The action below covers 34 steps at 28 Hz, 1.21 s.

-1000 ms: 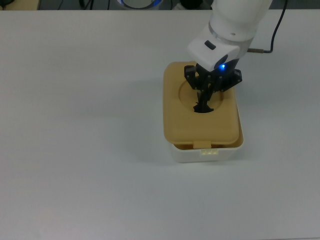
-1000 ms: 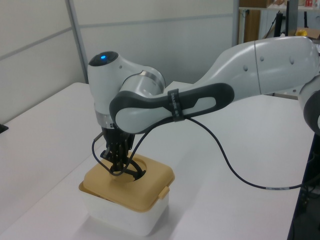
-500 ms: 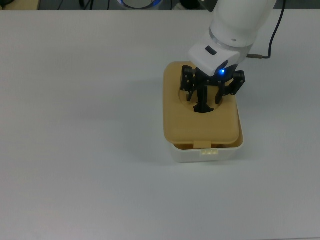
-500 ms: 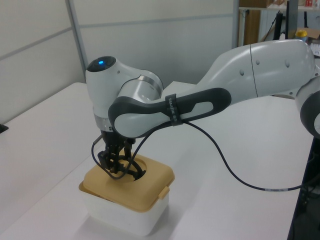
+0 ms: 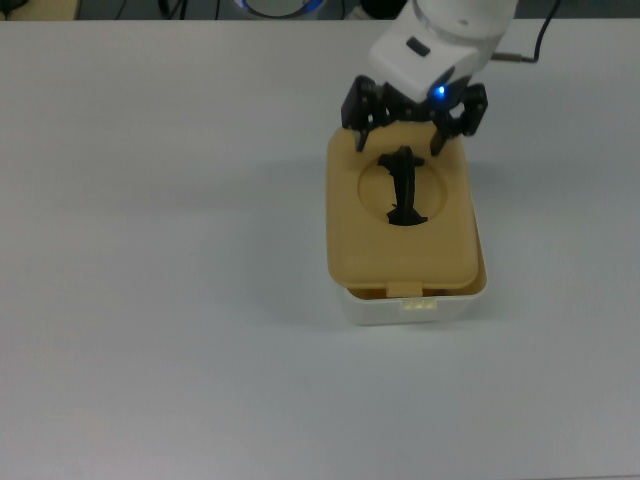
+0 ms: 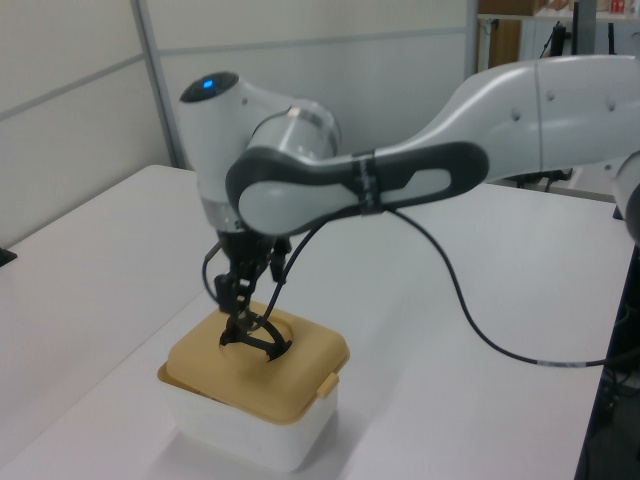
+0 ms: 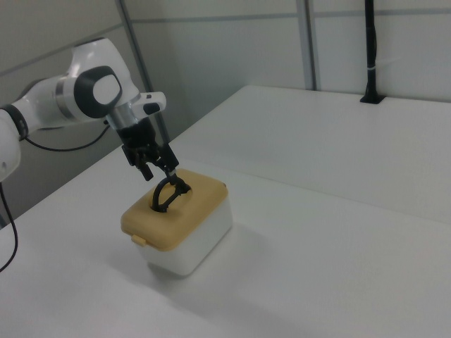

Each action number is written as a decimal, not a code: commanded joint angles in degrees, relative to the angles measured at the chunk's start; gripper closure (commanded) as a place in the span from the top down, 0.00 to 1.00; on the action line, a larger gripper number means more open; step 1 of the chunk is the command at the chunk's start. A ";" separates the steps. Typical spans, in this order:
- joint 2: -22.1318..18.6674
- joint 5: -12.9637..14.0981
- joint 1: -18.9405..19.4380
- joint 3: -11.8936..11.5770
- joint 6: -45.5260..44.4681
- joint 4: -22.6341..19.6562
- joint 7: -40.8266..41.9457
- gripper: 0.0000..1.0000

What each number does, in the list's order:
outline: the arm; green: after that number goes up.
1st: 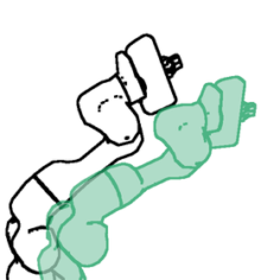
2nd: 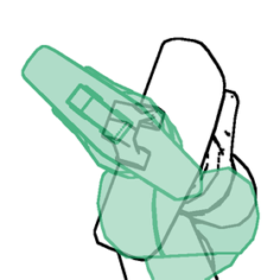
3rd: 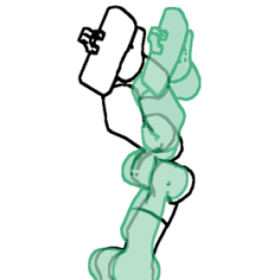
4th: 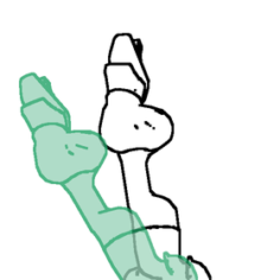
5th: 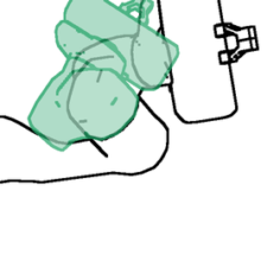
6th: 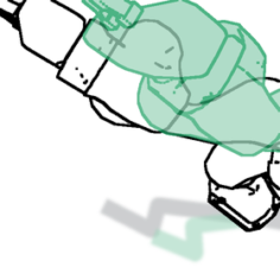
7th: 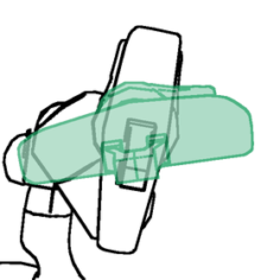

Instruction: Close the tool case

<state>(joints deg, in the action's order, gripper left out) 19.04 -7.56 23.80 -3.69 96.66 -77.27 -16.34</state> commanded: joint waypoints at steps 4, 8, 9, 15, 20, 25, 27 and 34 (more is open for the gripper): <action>-5.76 1.15 -3.14 0.00 -8.41 -0.95 5.35 1.00; -6.46 1.15 -4.45 0.00 -9.56 -0.95 6.93 1.00; -6.73 1.06 -4.81 0.00 -9.56 -1.21 7.37 1.00; -8.58 1.15 -8.67 0.09 -9.73 -3.06 11.42 1.00; -10.60 2.55 -12.89 0.09 -10.53 -3.94 15.55 1.00; -11.30 3.34 -15.88 -0.17 -10.53 -3.94 17.57 1.00; -11.39 3.26 -15.97 -0.61 -10.53 -3.76 17.49 1.00; -11.48 3.26 -16.06 -0.96 -11.58 -3.50 17.57 1.00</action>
<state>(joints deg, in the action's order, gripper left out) 9.31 -5.14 7.16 -3.90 86.26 -78.86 0.36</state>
